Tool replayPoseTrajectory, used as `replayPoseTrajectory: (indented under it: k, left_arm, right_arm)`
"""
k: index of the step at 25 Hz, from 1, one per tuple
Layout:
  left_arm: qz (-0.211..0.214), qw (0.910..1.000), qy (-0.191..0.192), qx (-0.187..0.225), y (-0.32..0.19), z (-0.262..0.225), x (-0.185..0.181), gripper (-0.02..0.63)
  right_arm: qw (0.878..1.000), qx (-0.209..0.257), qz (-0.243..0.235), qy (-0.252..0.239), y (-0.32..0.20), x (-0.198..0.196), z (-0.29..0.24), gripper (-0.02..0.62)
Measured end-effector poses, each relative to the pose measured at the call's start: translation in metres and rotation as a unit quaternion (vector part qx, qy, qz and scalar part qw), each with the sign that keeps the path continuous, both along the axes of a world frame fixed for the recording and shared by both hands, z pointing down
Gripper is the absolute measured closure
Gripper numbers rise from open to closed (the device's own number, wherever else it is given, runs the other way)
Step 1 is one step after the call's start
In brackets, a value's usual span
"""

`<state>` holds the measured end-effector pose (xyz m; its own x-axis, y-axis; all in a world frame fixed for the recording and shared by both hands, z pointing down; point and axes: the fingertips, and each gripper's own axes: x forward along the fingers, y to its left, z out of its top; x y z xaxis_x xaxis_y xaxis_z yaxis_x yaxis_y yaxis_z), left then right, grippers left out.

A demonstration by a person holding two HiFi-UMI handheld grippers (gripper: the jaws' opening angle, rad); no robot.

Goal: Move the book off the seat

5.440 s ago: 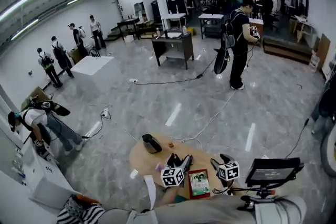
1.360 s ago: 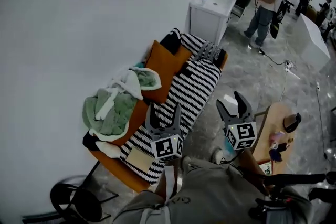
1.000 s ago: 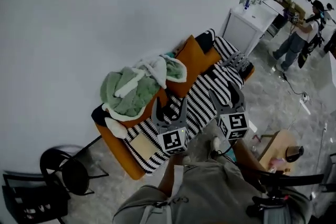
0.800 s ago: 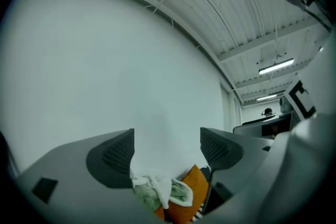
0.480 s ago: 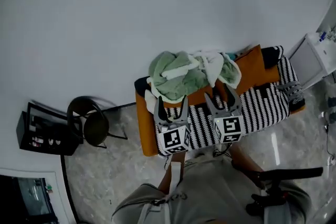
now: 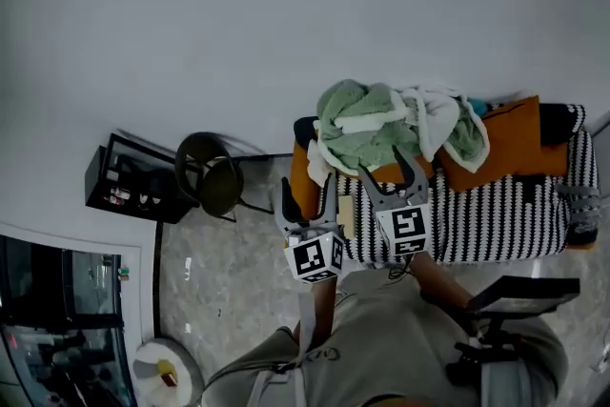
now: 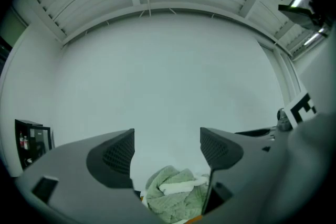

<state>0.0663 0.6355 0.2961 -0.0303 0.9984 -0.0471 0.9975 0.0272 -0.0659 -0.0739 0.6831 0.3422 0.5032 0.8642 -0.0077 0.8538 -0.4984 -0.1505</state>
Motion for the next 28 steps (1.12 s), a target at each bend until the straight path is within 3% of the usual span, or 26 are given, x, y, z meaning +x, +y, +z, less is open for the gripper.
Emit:
replayPoseTrajectory:
  k: [6,13,23,28]
  left_arm:
    - [-0.032,0.9995,0.000,-0.003,0.005,0.000,0.022,0.224]
    - [0.005,0.9996,-0.023,-0.016,0.027,0.005,0.050,0.224]
    - [0.058,0.9960,-0.059,-0.034,0.066,0.004,0.189,0.224]
    - [0.080,0.9938,-0.071,-0.031,0.080,0.007,0.235,0.224]
  right_arm:
    - [1.000,-0.013,-0.028,-0.001,0.013,0.020,-0.011,0.276]
    - [0.999,-0.016,0.010,-0.026,0.027,0.043,-0.009,0.276]
    - [0.995,-0.040,0.069,-0.064,0.041,0.180,-0.029,0.276]
    - [0.992,-0.029,0.096,-0.081,0.050,0.218,-0.029,0.276]
